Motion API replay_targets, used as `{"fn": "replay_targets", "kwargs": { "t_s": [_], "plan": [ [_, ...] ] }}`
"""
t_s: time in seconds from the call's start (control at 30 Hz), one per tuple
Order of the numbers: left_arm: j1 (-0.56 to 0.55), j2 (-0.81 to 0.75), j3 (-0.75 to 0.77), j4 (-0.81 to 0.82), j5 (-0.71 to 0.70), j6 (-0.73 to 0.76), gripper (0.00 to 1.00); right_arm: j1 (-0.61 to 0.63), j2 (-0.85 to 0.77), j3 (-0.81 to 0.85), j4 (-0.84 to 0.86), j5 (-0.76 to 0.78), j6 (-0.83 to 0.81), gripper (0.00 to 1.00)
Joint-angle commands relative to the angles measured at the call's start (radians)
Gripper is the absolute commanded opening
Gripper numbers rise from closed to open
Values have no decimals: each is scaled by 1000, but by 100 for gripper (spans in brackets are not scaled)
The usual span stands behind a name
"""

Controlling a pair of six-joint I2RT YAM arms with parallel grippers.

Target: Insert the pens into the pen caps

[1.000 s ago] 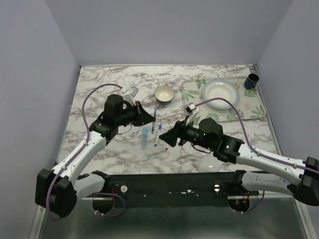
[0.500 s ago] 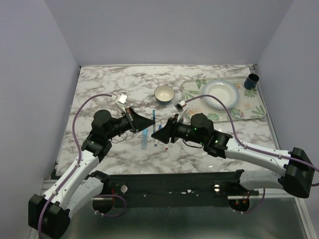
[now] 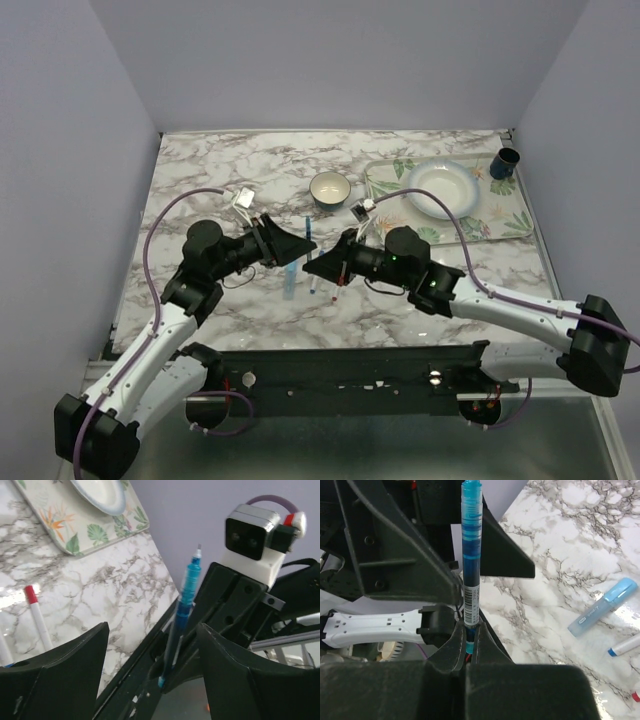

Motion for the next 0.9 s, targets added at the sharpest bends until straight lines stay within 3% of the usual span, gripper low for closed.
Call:
{"fn": "replay_targets", "kwargs": {
  "t_s": [0.0, 0.13, 0.17, 0.23, 0.3, 0.33, 0.43, 0.5, 0.6, 0.63, 0.77, 0.87],
  "plan": [
    [-1, -10, 146, -213, -150, 135, 82, 4, -76, -11, -65, 108, -15, 1],
    [1, 71, 355, -556, -445, 287, 81, 2, -145, -73, -78, 147, -37, 1],
    [4, 114, 395, -605, -595, 313, 81, 0, -159, -83, -79, 151, -40, 1],
    [12, 149, 479, -694, -712, 385, 81, -3, -206, -100, -96, 164, -48, 1],
    [36, 188, 509, -710, -818, 451, 80, -1, -258, -122, -115, 184, -65, 1],
    [48, 198, 522, -693, -837, 571, 80, -1, -278, -129, -133, 184, -78, 1],
    [124, 272, 561, -690, -931, 727, 77, -1, -370, -159, -159, 228, -95, 1],
    [191, 377, 608, -733, -969, 914, 74, -1, -412, -172, -168, 225, -123, 1],
    [248, 551, 746, -813, -1170, 1103, 74, -3, -495, -182, -204, 224, -154, 1],
    [301, 583, 800, -814, -1161, 1111, 72, -3, -510, -186, -228, 225, -158, 1],
    [421, 796, 958, -882, -901, 1046, 68, -1, -582, -174, -305, 219, -193, 1],
    [484, 946, 1072, -942, -865, 1094, 64, -1, -596, -156, -355, 196, -212, 1]
  ]
}}
